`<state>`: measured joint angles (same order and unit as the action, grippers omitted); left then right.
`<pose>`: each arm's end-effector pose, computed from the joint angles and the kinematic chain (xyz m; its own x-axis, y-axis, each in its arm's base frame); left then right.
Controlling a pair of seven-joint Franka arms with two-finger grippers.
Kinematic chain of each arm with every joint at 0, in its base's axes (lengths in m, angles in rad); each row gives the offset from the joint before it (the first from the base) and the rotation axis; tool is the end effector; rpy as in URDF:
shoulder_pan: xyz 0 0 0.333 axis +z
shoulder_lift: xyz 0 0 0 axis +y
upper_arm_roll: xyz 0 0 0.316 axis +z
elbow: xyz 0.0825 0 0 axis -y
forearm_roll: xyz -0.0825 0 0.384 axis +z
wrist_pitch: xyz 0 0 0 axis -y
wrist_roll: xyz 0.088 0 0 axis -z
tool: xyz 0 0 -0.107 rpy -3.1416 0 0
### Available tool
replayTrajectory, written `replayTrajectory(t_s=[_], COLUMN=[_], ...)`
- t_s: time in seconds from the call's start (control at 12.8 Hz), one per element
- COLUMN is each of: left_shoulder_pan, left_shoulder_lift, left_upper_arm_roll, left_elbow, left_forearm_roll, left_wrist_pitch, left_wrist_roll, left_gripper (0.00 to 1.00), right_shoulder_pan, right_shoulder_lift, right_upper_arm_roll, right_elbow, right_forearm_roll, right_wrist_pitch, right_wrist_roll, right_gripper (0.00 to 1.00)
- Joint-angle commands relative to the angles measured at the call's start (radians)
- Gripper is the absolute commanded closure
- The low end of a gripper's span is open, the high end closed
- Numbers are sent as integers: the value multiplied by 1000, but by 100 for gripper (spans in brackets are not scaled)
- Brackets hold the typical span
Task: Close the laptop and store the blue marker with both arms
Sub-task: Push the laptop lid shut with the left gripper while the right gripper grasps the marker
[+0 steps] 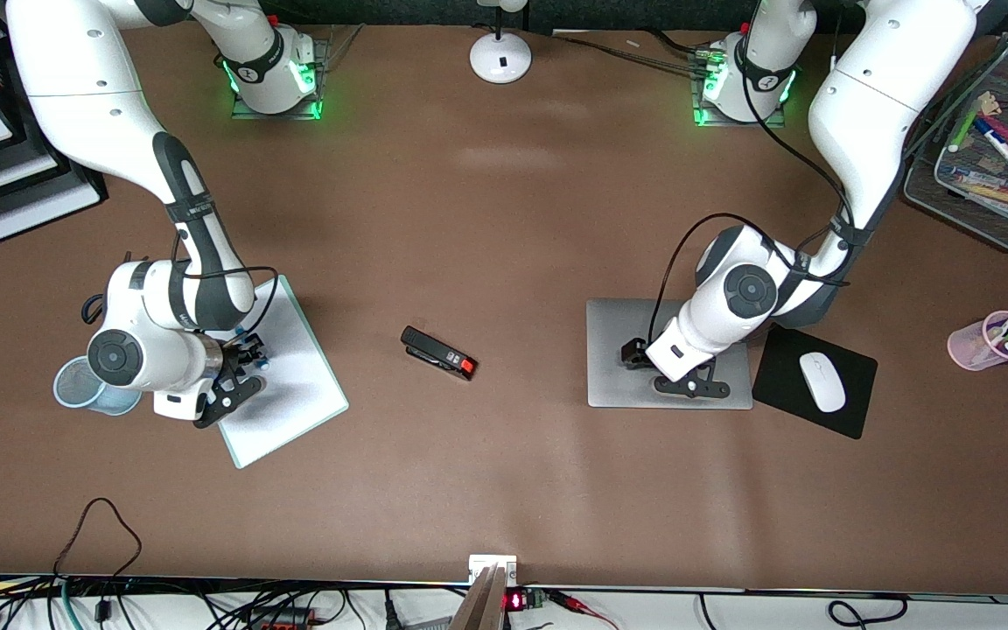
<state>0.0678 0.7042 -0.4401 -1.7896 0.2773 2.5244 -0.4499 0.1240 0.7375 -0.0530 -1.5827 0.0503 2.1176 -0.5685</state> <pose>0.6270 -0.2213 0.1980 0.9975 -0.0290 0.0650 -0.0378 -0.9896 0.1385 0.6735 0.0543 0.1882 0.7974 0.5796 -0.1678 0.5694 -0.8149 -0.1087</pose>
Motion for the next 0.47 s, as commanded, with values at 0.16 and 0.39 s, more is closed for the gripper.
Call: replayTrajectory(t_s=[0.16, 0.39], left_shoulder_pan=[-2, 4], left_shoulder_lift=[-152, -254], left_upper_arm_roll=[6, 3], left_elbow=[18, 21], left_forearm_roll=[33, 31], left_wrist_pitch=[-163, -275], left_wrist_roll=[-47, -50], left_gripper=[0, 0], right_shoulder_pan=[-3, -3], right_shoulder_lift=[5, 5], right_upper_arm_roll=[4, 4], right_elbow=[4, 4], right_forearm_roll=[16, 16], right_wrist_pitch=[2, 7], right_wrist_roll=[-7, -7], right_gripper=[59, 62])
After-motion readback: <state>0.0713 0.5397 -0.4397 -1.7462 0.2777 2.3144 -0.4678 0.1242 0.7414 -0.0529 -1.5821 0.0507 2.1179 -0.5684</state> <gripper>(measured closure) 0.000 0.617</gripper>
